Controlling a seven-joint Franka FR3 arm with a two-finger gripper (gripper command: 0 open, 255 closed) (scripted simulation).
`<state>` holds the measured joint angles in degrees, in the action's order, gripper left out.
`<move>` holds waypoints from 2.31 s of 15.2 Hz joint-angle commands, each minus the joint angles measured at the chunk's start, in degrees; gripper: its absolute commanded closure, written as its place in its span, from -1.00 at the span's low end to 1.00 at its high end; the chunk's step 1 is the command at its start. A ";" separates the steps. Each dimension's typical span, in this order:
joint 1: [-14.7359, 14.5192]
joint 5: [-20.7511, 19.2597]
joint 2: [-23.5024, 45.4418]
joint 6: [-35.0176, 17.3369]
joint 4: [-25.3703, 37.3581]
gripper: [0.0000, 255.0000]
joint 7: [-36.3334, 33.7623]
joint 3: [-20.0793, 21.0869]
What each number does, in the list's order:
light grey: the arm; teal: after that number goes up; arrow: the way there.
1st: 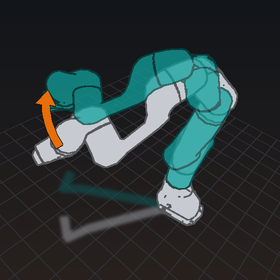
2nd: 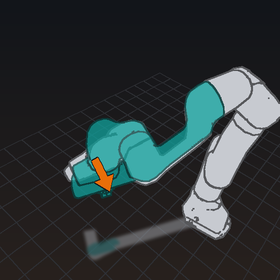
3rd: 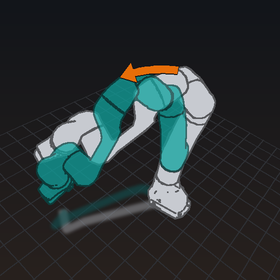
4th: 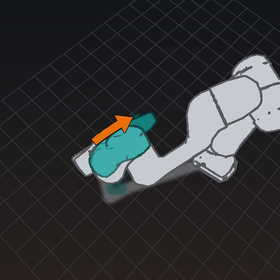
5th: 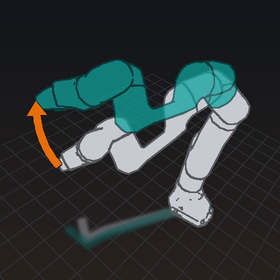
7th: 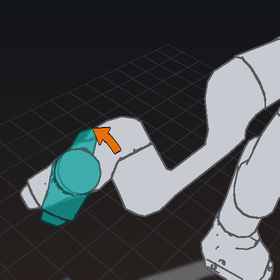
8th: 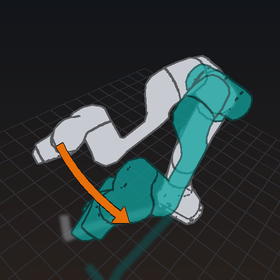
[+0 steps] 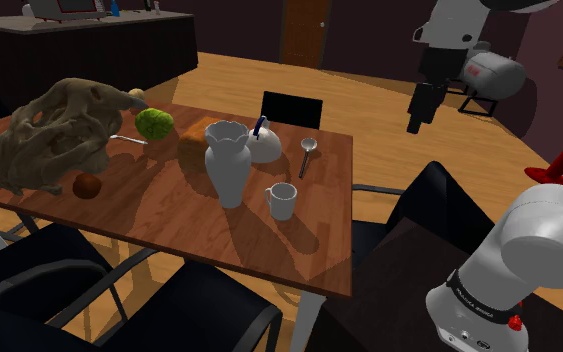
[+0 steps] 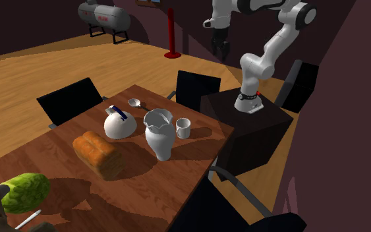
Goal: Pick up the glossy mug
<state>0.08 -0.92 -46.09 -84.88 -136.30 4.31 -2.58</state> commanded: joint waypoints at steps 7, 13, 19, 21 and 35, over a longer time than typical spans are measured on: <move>-1.09 1.28 8.27 -12.11 -3.46 -1.00 -0.41 0.70; -2.24 2.56 19.00 -23.72 -3.94 -1.00 -0.52 1.42; -3.35 3.81 31.39 -33.98 -1.41 -1.00 -0.39 2.14; -3.69 4.21 35.72 -36.97 0.09 -1.00 -0.31 2.39; -5.25 5.82 61.83 -50.05 13.94 -1.00 0.15 3.90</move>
<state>-5.13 4.85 15.00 -134.14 -122.35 4.43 1.28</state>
